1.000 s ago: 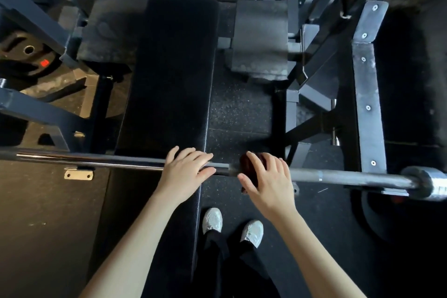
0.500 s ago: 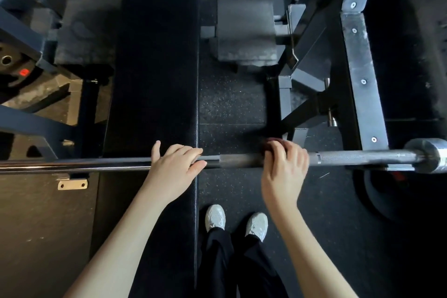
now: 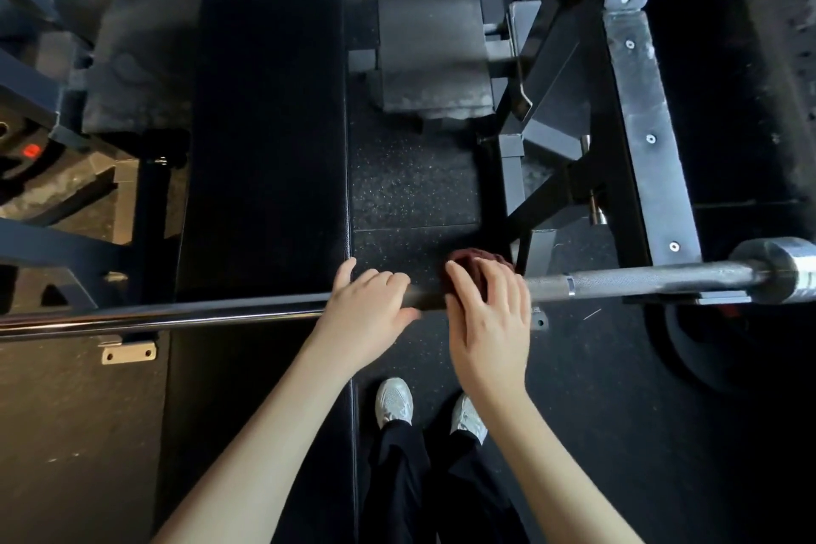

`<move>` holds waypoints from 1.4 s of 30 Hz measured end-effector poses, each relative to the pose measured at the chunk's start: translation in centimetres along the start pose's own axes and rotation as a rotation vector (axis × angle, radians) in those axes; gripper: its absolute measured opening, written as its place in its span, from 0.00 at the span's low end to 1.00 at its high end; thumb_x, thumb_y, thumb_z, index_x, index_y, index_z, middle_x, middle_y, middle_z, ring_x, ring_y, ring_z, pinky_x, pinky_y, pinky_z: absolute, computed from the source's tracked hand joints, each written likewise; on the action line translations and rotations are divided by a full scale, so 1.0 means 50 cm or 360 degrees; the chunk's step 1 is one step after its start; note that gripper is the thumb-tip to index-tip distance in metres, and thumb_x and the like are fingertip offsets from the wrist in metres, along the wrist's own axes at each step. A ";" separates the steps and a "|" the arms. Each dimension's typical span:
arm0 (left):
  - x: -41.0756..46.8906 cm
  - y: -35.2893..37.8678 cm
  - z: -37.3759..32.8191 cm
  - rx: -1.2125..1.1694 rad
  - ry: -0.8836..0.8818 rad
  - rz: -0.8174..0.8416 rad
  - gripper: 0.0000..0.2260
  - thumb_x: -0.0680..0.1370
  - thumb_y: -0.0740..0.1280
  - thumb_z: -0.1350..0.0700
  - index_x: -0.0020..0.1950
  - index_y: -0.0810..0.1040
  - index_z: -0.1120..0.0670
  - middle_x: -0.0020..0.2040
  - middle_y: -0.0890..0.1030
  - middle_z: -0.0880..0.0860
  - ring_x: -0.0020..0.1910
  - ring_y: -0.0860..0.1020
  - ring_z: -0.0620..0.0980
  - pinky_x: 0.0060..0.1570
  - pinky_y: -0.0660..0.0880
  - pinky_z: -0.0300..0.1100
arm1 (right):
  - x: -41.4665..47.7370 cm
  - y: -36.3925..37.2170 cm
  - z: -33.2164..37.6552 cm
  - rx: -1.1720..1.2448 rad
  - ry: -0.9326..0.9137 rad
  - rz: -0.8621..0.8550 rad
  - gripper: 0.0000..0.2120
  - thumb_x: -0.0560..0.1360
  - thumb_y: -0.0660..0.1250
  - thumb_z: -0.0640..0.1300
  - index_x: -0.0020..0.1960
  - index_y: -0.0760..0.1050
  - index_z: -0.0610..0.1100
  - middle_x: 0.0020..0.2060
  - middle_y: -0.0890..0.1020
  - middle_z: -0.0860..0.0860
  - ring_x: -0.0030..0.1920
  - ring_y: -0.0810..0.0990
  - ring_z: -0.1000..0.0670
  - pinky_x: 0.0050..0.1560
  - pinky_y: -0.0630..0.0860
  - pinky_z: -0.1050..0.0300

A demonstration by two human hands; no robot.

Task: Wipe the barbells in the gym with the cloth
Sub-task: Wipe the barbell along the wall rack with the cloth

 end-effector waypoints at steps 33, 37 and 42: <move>-0.011 0.027 -0.004 -0.0002 0.0134 -0.0689 0.16 0.66 0.78 0.47 0.43 0.80 0.56 0.35 0.79 0.48 0.38 0.79 0.51 0.68 0.59 0.50 | 0.027 -0.003 0.000 -0.0190 -0.0202 0.0249 0.14 0.79 0.57 0.49 0.53 0.78 0.44 0.43 0.80 0.50 0.42 0.77 0.45 0.48 0.71 0.51; -0.010 0.029 -0.003 0.0003 0.0138 -0.0759 0.15 0.66 0.78 0.48 0.44 0.80 0.56 0.35 0.78 0.49 0.37 0.79 0.52 0.68 0.61 0.51 | 0.120 0.018 0.015 -0.0458 0.0138 0.0364 0.18 0.80 0.54 0.51 0.39 0.75 0.42 0.28 0.74 0.49 0.28 0.74 0.44 0.32 0.66 0.55; -0.014 0.029 -0.004 -0.0007 0.0143 -0.0767 0.15 0.66 0.78 0.49 0.43 0.79 0.56 0.34 0.77 0.49 0.35 0.78 0.51 0.67 0.61 0.51 | 0.169 0.049 -0.016 -0.0238 0.0525 0.1133 0.17 0.80 0.54 0.55 0.46 0.76 0.45 0.39 0.79 0.48 0.41 0.78 0.44 0.42 0.72 0.52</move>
Point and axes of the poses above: each hand's wrist, its own x-axis towards the middle knuckle, its own y-axis out of the palm, z = x × y, the point moved 4 cm from there along x, towards the middle knuckle
